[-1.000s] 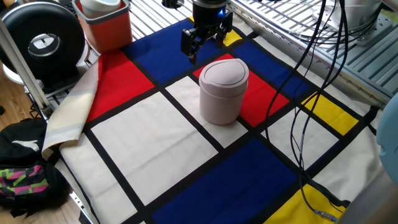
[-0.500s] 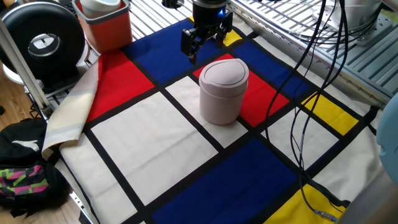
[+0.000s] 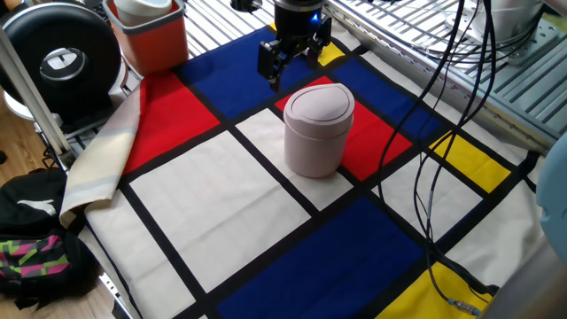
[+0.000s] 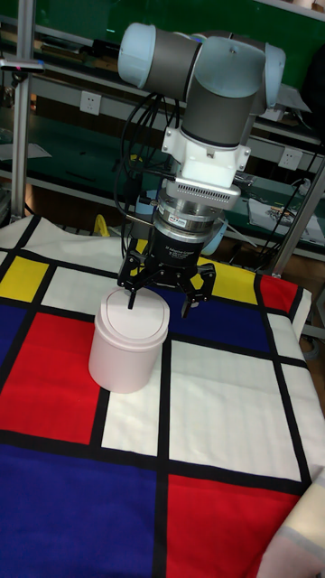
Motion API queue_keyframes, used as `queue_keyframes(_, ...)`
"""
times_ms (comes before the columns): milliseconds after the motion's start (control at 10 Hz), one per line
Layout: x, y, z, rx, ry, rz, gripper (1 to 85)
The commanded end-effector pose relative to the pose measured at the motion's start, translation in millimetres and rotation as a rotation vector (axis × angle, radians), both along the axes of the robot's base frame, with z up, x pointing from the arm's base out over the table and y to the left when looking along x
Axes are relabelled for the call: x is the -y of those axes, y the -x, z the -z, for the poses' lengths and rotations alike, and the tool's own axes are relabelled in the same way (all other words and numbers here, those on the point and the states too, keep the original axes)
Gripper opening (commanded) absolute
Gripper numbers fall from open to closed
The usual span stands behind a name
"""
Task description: Put the garbage in the trash can
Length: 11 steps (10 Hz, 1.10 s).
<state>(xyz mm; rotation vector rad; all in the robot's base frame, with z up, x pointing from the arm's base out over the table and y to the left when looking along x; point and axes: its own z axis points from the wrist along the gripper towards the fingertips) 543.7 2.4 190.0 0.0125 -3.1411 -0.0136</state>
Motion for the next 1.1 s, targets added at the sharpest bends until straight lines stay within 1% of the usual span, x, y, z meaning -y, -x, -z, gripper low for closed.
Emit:
queue_keyframes(0,-2,0.1,0.0,0.0,0.0,0.0,84.0)
queue_keyframes(100,-4,22.6,-0.5,-0.089,0.007,0.268,1.0)
queue_keyframes(1000,-5,21.2,0.0,-0.086,0.007,0.266,1.0)
